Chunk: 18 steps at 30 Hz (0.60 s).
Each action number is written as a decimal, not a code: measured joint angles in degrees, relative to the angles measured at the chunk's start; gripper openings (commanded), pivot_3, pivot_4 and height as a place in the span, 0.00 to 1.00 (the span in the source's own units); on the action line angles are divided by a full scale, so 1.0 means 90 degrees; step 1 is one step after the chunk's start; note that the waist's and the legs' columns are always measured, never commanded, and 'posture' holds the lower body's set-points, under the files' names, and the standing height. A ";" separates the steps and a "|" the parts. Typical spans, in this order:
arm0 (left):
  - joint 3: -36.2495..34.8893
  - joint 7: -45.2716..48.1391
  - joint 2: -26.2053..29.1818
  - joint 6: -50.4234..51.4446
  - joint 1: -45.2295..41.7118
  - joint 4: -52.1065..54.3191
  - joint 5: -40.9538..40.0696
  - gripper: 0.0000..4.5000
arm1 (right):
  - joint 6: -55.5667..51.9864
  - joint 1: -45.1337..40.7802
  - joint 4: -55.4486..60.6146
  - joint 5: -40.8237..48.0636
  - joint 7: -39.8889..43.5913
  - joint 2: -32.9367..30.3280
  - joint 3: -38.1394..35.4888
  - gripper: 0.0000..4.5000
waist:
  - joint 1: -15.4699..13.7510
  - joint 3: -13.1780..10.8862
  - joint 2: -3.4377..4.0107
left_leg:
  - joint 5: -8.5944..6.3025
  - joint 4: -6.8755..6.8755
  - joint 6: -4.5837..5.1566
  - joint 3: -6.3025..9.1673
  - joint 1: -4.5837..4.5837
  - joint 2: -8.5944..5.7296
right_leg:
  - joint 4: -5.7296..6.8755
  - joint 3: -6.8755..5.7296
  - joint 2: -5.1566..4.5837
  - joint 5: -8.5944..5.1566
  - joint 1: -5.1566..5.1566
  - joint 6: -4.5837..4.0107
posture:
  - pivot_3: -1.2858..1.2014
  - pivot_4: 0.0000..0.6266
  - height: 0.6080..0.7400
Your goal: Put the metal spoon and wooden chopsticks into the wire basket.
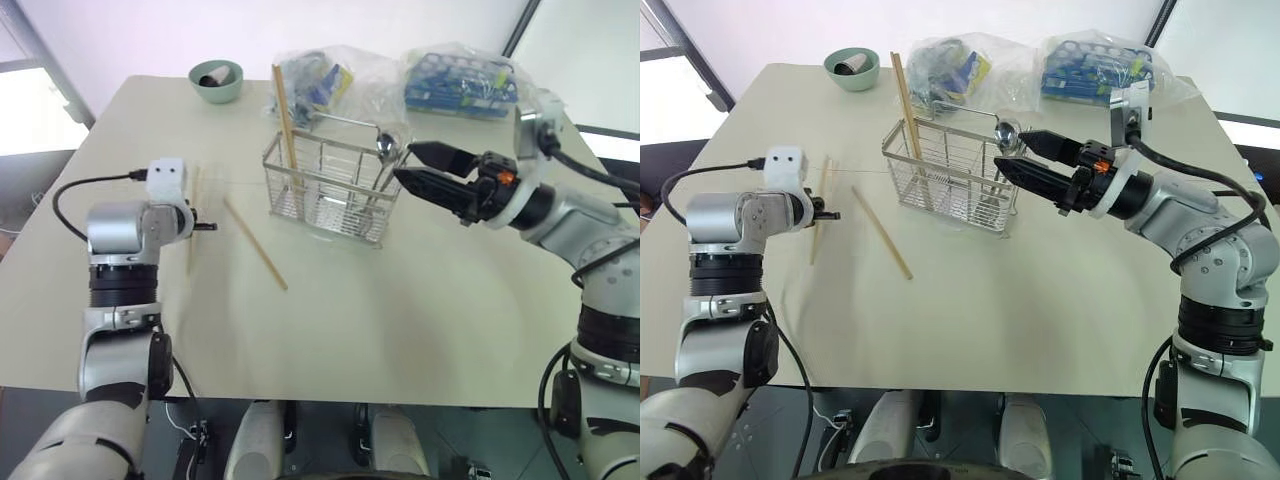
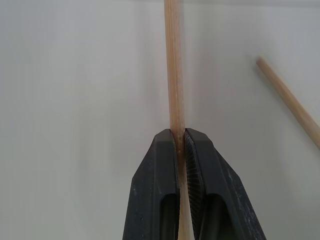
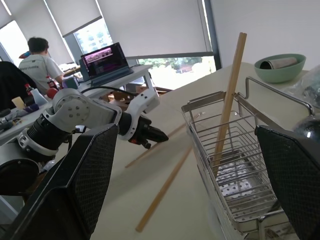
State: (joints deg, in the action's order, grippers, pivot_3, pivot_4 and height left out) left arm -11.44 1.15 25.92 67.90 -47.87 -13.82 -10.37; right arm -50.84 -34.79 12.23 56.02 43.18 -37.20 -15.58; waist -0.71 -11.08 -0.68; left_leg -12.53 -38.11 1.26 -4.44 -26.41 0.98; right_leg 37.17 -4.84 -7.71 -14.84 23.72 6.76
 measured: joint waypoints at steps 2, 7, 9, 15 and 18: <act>-0.0236 -0.0142 0.0002 -0.0541 -0.0080 -0.0152 0.0063 0.01 | -0.0010 0.0015 0.0006 0.0047 -0.0005 -0.0028 -0.0046 1.00 | -0.0001 0.0000 0.0000 | 0.0000 0.0000 0.0000 0.0000 0.0000 0.0000 | 0.0000 0.0000 0.0000 0.0000 0.0000 0.0000 | 0.52 0.24 0.76; -0.1610 -0.0329 -0.0442 -0.2357 -0.0723 -0.0297 -0.0504 0.01 | -0.0116 0.0015 0.0025 0.0140 -0.0083 -0.0143 -0.0105 1.00 | -0.0024 -0.0007 -0.0017 | -0.0001 -0.0005 0.0001 0.0004 -0.0007 0.0000 | -0.0003 -0.0003 -0.0005 0.0001 0.0000 -0.0001 | 0.52 0.24 0.76; -0.1985 -0.0178 -0.0606 -0.3100 -0.1119 -0.0120 -0.0933 0.01 | -0.0144 0.0015 0.0030 0.0164 -0.0130 -0.0155 -0.0114 1.00 | -0.0018 -0.0006 -0.0023 | 0.0000 -0.0005 -0.0001 0.0001 -0.0007 -0.0001 | -0.0009 -0.0003 -0.0007 0.0002 -0.0003 0.0000 | 0.52 0.24 0.76; -0.2383 0.0343 -0.1299 -0.3859 -0.2234 0.0712 -0.2583 0.01 | -0.0245 0.0013 0.0037 0.0189 -0.0263 -0.0178 -0.0116 1.00 | -0.0012 -0.0006 -0.0024 | 0.0005 -0.0008 -0.0008 -0.0007 0.0000 -0.0004 | -0.0013 -0.0004 -0.0006 0.0002 -0.0013 0.0001 | 0.52 0.24 0.76; -0.2173 0.0416 -0.1527 -0.3855 -0.2283 0.0843 -0.2900 0.01 | -0.0271 0.0012 0.0039 0.0193 -0.0301 -0.0188 -0.0118 1.00 | -0.0003 -0.0006 -0.0023 | 0.0000 -0.0010 0.0003 -0.0012 0.0005 -0.0004 | -0.0010 -0.0004 0.0000 0.0002 -0.0017 0.0001 | 0.52 0.24 0.76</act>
State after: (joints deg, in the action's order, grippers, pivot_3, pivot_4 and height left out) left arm -30.99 4.90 12.18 33.20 -68.41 -6.23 -36.47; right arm -53.28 -34.68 12.58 57.76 40.47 -38.89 -16.64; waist -0.74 -11.13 -0.89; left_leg -12.53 -38.20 1.29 -4.55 -26.36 0.94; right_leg 37.08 -4.87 -7.71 -14.82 23.57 6.77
